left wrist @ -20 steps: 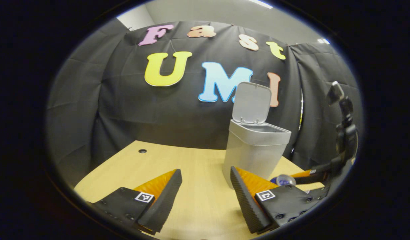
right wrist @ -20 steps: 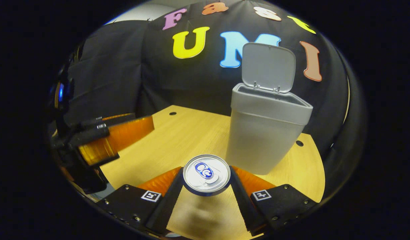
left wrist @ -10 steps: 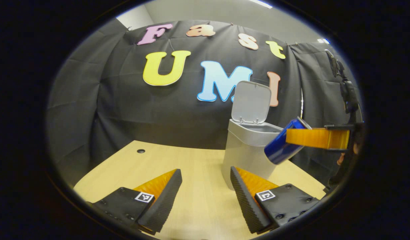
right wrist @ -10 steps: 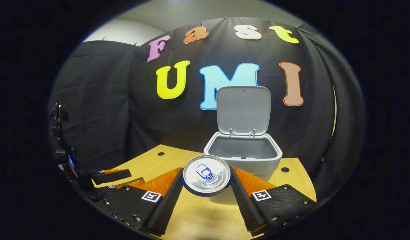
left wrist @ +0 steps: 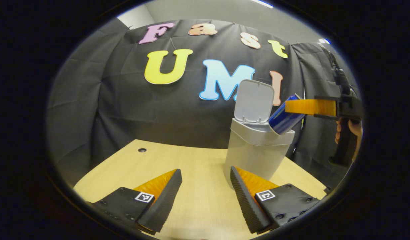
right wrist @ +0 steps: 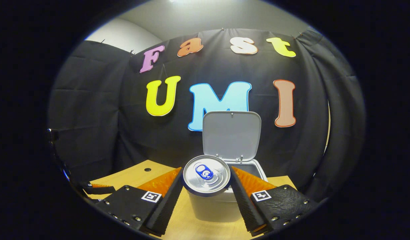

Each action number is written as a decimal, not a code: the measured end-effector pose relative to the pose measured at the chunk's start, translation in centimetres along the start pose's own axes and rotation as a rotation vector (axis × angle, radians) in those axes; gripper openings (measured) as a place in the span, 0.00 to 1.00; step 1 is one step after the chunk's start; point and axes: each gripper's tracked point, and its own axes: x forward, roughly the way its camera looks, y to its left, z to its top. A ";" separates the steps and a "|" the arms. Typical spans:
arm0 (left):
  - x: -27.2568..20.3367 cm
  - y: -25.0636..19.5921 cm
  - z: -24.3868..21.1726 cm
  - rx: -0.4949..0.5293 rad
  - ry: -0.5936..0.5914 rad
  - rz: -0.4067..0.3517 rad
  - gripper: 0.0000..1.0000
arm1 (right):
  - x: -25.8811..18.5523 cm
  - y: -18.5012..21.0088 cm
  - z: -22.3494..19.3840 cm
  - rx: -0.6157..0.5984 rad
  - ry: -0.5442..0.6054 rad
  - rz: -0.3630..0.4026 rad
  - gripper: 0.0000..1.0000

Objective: Press the lid of the desktop garbage bin to open it, pick up the crumpled paper on the desktop and throw it into the bin, then pick up the pop can on the desktop and drop it into the bin, and finally close the garbage bin lid.

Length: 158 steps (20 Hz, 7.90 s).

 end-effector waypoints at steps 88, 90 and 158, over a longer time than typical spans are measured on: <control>-3.5 -0.8 1.7 -0.041 -0.073 0.024 0.96 | 7.5 -4.6 -0.2 0.089 0.166 -0.094 0.89; -3.6 -1.1 1.5 -0.038 -0.068 0.021 0.96 | 7.7 -4.8 -1.4 0.089 0.174 -0.102 0.89; -1.9 -6.2 5.5 0.109 -0.171 0.129 0.96 | -1.5 -5.8 -3.7 -0.027 0.004 -0.075 0.94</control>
